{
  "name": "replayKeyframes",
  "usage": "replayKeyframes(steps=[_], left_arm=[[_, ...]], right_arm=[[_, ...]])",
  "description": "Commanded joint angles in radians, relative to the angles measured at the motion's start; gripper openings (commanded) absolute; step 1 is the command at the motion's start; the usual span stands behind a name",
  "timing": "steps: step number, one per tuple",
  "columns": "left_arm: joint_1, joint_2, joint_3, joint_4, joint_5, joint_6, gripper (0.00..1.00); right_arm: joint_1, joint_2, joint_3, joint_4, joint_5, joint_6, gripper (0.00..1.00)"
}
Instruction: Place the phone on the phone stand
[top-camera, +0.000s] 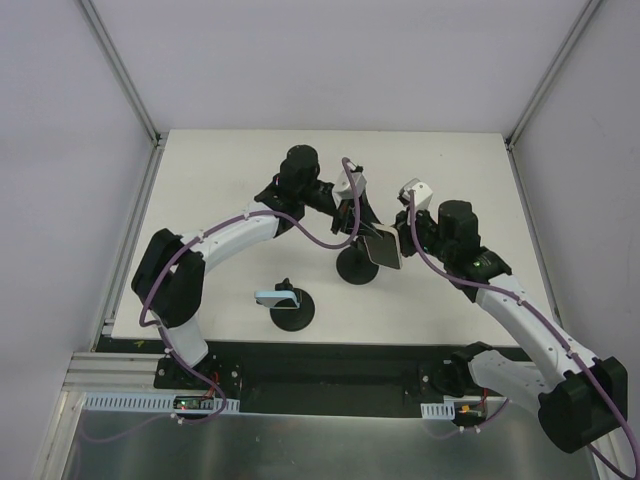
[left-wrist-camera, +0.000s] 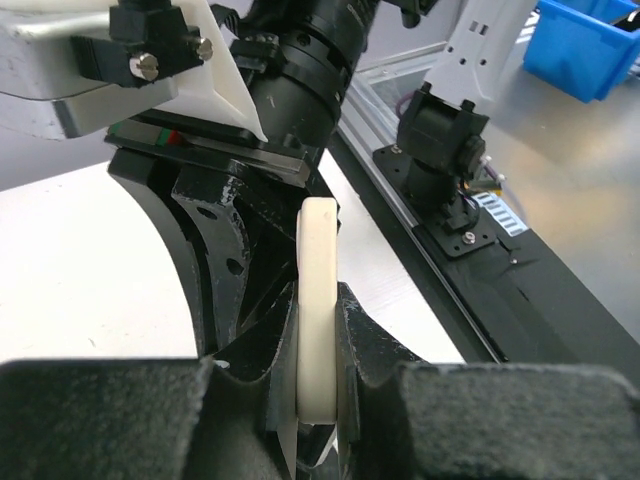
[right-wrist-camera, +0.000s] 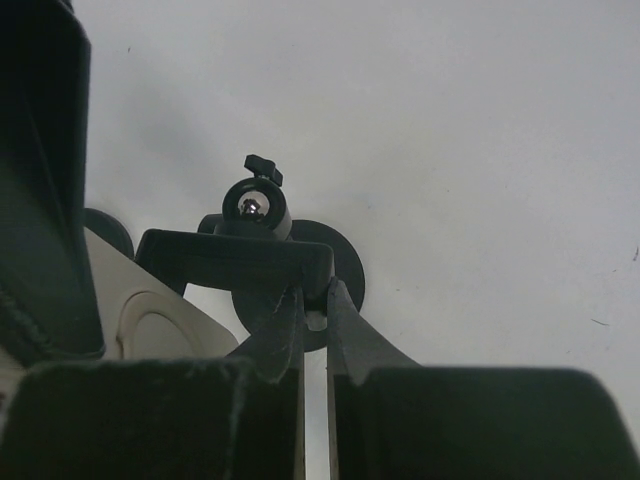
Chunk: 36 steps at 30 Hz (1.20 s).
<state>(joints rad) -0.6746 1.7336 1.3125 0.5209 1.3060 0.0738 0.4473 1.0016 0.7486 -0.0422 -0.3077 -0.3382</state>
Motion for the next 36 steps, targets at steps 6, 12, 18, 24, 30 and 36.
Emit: replayKeyframes(steps=[6, 12, 18, 24, 30, 36], left_arm=[[0.049, 0.032, 0.142, -0.14, 0.124, 0.176, 0.0], [0.07, 0.055, 0.143, -0.16, 0.093, 0.115, 0.0], [0.066, -0.029, 0.076, -0.327, -0.219, 0.14, 0.0], [-0.014, -0.184, -0.062, -0.47, -0.885, 0.113, 0.0], [-0.141, -0.232, -0.144, -0.456, -1.633, 0.02, 0.0], [-0.135, -0.146, -0.091, -0.516, -1.745, -0.107, 0.0]], right_arm=[[0.005, -0.001, 0.095, -0.016, -0.191, -0.102, 0.0], [0.002, 0.003, 0.1, -0.013, -0.165, -0.128, 0.01], [0.002, 0.0, 0.084, 0.008, -0.037, -0.087, 0.0], [0.063, -0.061, 0.021, 0.113, 0.166, 0.033, 0.0], [0.304, -0.052, 0.005, 0.153, 0.802, 0.154, 0.0], [0.608, -0.017, -0.026, 0.211, 1.418, 0.332, 0.0]])
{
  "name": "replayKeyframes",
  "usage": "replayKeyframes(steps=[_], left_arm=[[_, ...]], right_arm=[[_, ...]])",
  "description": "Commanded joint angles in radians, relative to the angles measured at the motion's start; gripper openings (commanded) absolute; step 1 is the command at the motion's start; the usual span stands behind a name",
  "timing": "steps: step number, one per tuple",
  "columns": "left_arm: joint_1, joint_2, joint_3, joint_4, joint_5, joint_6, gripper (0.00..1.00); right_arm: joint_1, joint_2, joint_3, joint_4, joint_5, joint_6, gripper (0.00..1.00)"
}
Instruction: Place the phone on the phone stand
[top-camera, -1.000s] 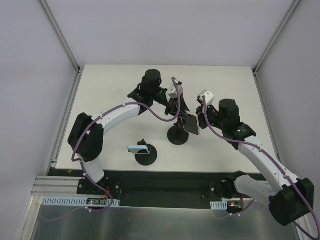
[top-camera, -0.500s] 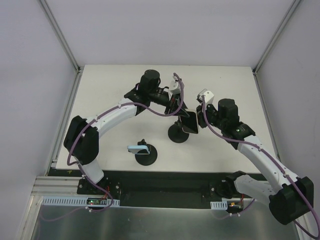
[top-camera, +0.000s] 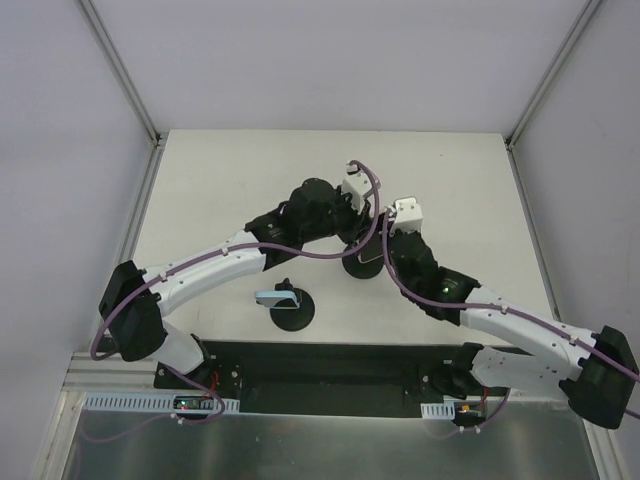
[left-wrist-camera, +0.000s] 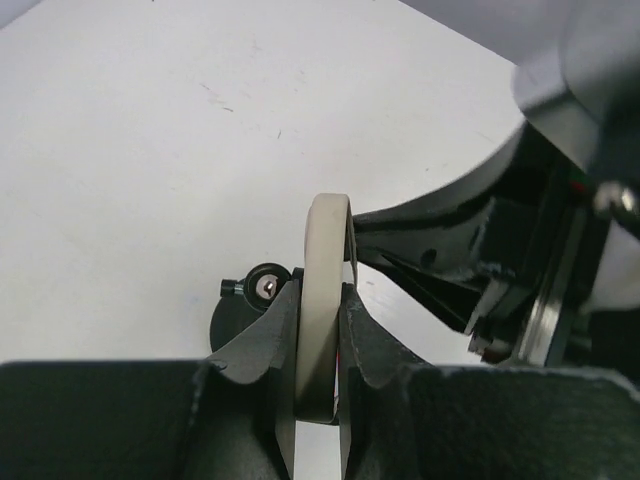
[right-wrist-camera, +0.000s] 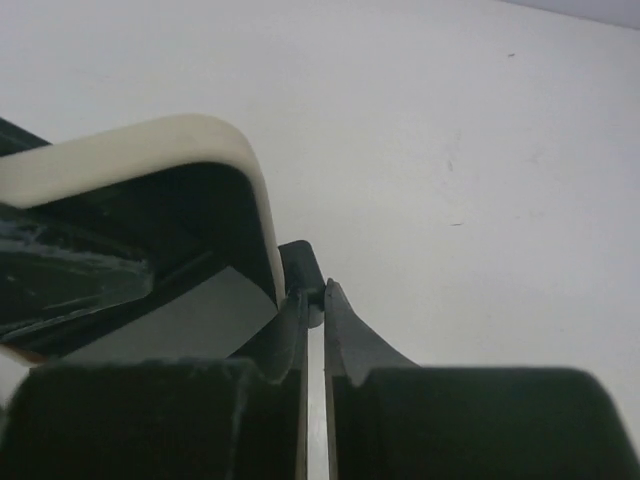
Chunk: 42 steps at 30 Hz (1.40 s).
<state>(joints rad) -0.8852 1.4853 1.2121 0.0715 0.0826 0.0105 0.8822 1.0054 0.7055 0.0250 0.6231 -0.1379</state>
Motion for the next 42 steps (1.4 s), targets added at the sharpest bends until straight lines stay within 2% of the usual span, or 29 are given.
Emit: replayKeyframes(steps=[1, 3, 7, 9, 12, 13, 15, 16, 18, 19, 20, 22, 23, 27, 35, 39, 42], left_arm=[[0.087, 0.124, 0.018, -0.067, -0.5, -0.058, 0.0], [0.106, 0.142, 0.049, -0.095, -0.46, -0.064, 0.0], [0.106, 0.161, 0.069, -0.075, -0.388, -0.046, 0.0], [0.104, 0.159, 0.064, -0.049, -0.366, -0.026, 0.0], [0.106, 0.133, 0.035, -0.021, -0.298, 0.008, 0.0], [0.106, 0.125, 0.027, -0.018, -0.243, 0.017, 0.0], [0.106, 0.09, 0.003, -0.016, -0.172, 0.042, 0.0], [0.106, 0.075, -0.022, -0.006, -0.087, 0.049, 0.0], [0.106, 0.031, -0.04, 0.005, 0.029, 0.083, 0.0], [0.106, 0.018, -0.045, 0.002, 0.108, 0.095, 0.0], [0.106, 0.007, -0.043, -0.01, 0.264, 0.108, 0.0], [0.106, -0.025, -0.025, -0.042, 0.447, 0.134, 0.0], [0.106, -0.034, -0.023, -0.055, 0.611, 0.138, 0.0], [0.106, -0.097, -0.022, -0.102, 0.8, 0.135, 0.0], [0.098, -0.217, -0.046, -0.128, 1.014, 0.108, 0.0], [0.081, -0.206, -0.057, -0.136, 0.985, 0.077, 0.0], [0.054, -0.21, -0.062, -0.142, 0.872, 0.069, 0.0]], right_arm=[[0.248, 0.004, 0.023, 0.162, 0.525, 0.126, 0.0], [0.309, 0.028, 0.035, 0.204, 0.604, 0.11, 0.0], [0.386, 0.076, 0.092, 0.167, 0.613, 0.147, 0.0], [0.386, 0.072, 0.144, 0.017, 0.584, 0.274, 0.0], [0.385, 0.023, 0.143, -0.065, 0.508, 0.267, 0.02], [0.382, -0.016, 0.131, -0.066, 0.492, 0.233, 0.18], [0.365, -0.051, 0.111, -0.111, 0.46, 0.178, 0.33], [0.309, -0.083, 0.108, -0.149, 0.426, 0.163, 0.41], [0.232, -0.15, 0.079, -0.232, 0.218, 0.146, 0.47], [0.153, -0.178, 0.059, -0.243, 0.145, 0.114, 0.54], [0.115, -0.204, 0.036, -0.243, -0.002, 0.103, 0.56], [0.039, -0.29, -0.018, -0.249, -0.095, 0.092, 0.61], [0.022, -0.318, -0.032, -0.252, -0.144, 0.086, 0.63], [-0.026, -0.425, -0.07, -0.286, -0.233, 0.064, 0.68], [-0.034, -0.442, -0.097, -0.306, -0.318, 0.073, 0.69], [-0.034, -0.429, -0.106, -0.304, -0.348, 0.096, 0.69], [-0.034, -0.442, -0.121, -0.301, -0.37, 0.116, 0.68]])
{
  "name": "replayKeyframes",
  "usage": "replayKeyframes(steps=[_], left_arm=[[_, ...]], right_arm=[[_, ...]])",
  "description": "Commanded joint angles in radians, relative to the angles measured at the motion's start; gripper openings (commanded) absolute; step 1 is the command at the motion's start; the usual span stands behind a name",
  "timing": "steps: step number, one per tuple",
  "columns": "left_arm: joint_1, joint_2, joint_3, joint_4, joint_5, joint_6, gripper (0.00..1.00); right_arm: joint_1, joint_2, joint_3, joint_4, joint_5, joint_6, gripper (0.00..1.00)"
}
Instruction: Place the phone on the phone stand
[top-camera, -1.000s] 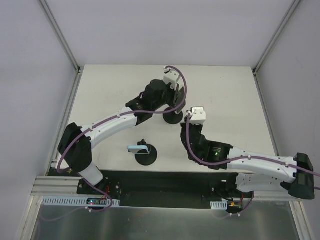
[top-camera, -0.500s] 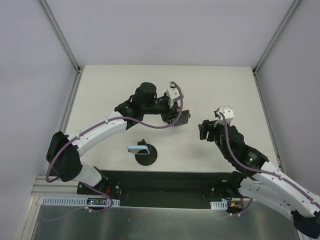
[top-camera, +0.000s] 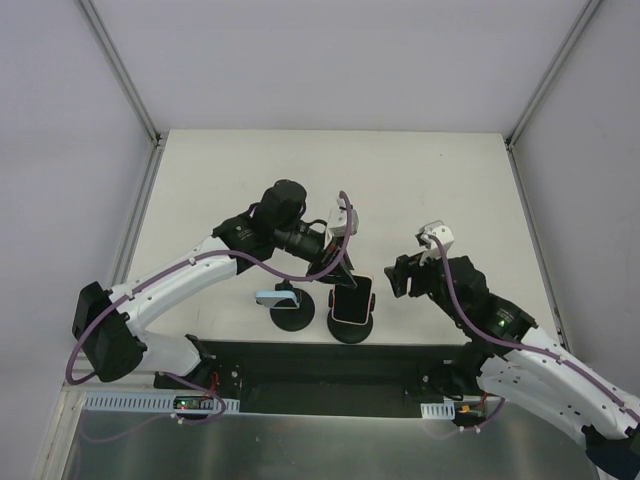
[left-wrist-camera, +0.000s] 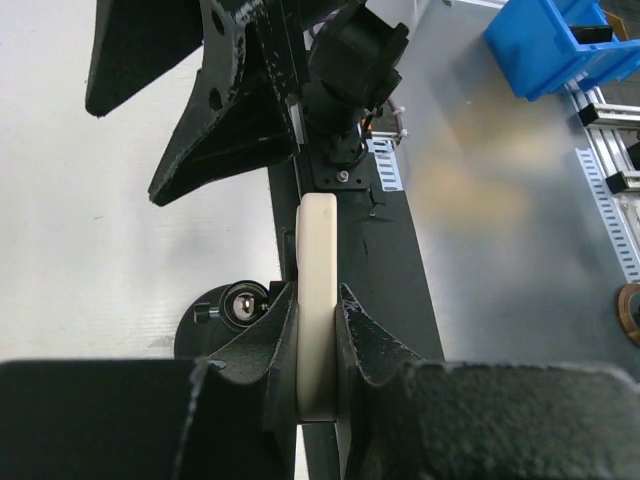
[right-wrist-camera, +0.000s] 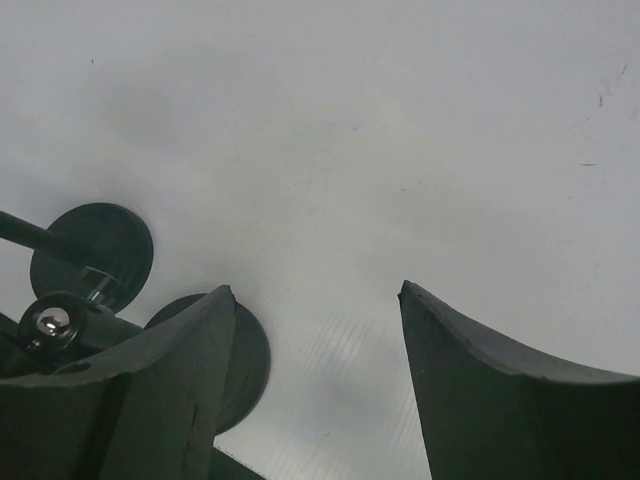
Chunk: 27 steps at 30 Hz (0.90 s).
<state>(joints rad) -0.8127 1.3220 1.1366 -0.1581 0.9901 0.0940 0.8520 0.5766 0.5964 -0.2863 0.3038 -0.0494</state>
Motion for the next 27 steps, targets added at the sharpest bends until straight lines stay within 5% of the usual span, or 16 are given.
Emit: replayKeyframes(steps=[1, 5, 17, 19, 22, 24, 27], left_arm=[[-0.032, -0.049, 0.017, 0.088, -0.083, -0.017, 0.0], [-0.06, -0.05, 0.022, 0.094, -0.264, -0.027, 0.0], [-0.105, -0.072, -0.034, 0.132, -0.311, -0.011, 0.0], [-0.105, -0.084, -0.038, 0.118, -0.307, -0.01, 0.46], [-0.105, -0.135, -0.049, 0.112, -0.343, -0.017, 0.88], [-0.103, -0.188, -0.034, 0.1, -0.378, -0.014, 0.99], [-0.102, -0.271, 0.012, 0.071, -0.422, -0.007, 0.99]], right_arm=[[-0.005, -0.02, -0.018, 0.015, -0.052, 0.036, 0.68], [-0.004, -0.05, -0.033, 0.019, -0.043, 0.04, 0.68], [-0.004, -0.067, -0.064, 0.019, -0.065, 0.046, 0.67], [-0.004, -0.075, -0.058, 0.012, -0.066, 0.048, 0.68], [-0.004, -0.101, -0.024, -0.037, -0.008, 0.046, 0.73], [-0.004, -0.122, 0.035, -0.13, 0.061, 0.074, 0.81], [-0.004, -0.164, 0.142, -0.244, 0.148, 0.057, 0.88]])
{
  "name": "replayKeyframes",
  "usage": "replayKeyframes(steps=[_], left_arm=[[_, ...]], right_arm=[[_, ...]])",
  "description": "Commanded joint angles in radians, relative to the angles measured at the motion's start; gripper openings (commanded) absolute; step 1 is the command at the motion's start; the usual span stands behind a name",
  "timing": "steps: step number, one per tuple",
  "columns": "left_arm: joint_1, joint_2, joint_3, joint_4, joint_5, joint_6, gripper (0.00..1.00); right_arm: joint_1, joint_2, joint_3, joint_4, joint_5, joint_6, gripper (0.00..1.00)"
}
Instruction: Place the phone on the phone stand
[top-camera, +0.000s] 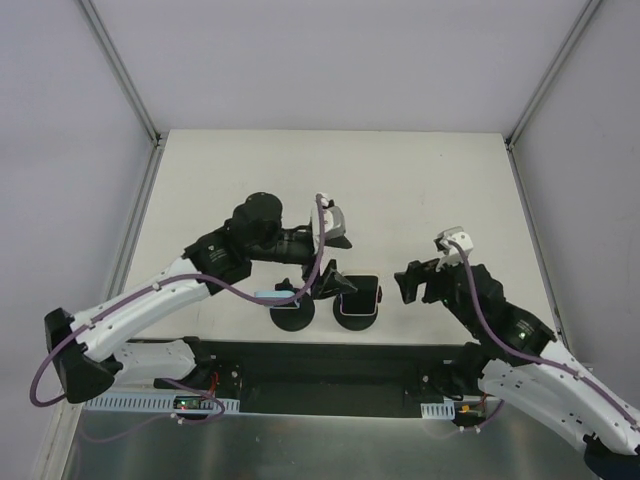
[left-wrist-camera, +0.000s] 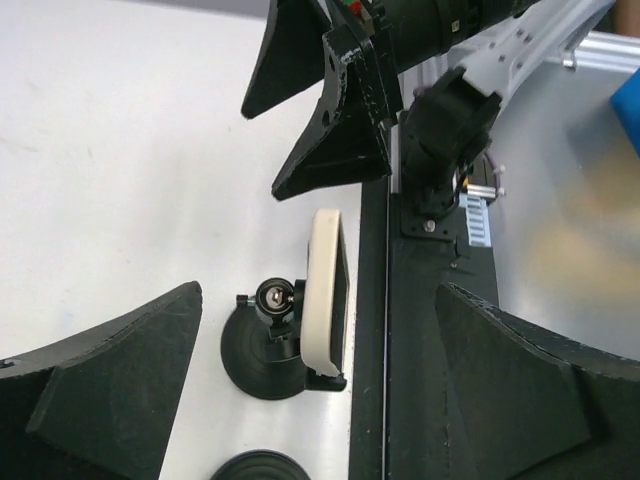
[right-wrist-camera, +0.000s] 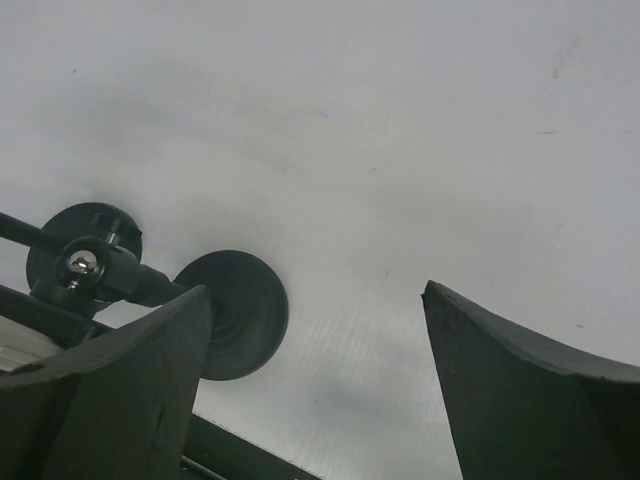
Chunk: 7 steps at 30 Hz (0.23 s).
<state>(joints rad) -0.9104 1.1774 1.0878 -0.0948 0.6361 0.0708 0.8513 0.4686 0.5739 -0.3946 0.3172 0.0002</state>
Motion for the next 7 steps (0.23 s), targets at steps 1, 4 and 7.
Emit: replayKeyframes(steps=[1, 4, 7], left_arm=[[-0.004, -0.151, 0.075, 0.0, -0.087, 0.02, 0.99], [-0.005, -0.249, 0.138, -0.017, -0.193, 0.033, 0.99], [-0.004, -0.356, 0.191, -0.017, -0.295, 0.053, 0.99]], right_arm=[[-0.003, -0.071, 0.193, -0.16, 0.166, -0.03, 0.91], [-0.004, -0.142, 0.329, -0.23, 0.189, -0.061, 1.0], [-0.003, -0.237, 0.449, -0.23, 0.16, -0.114, 1.0]])
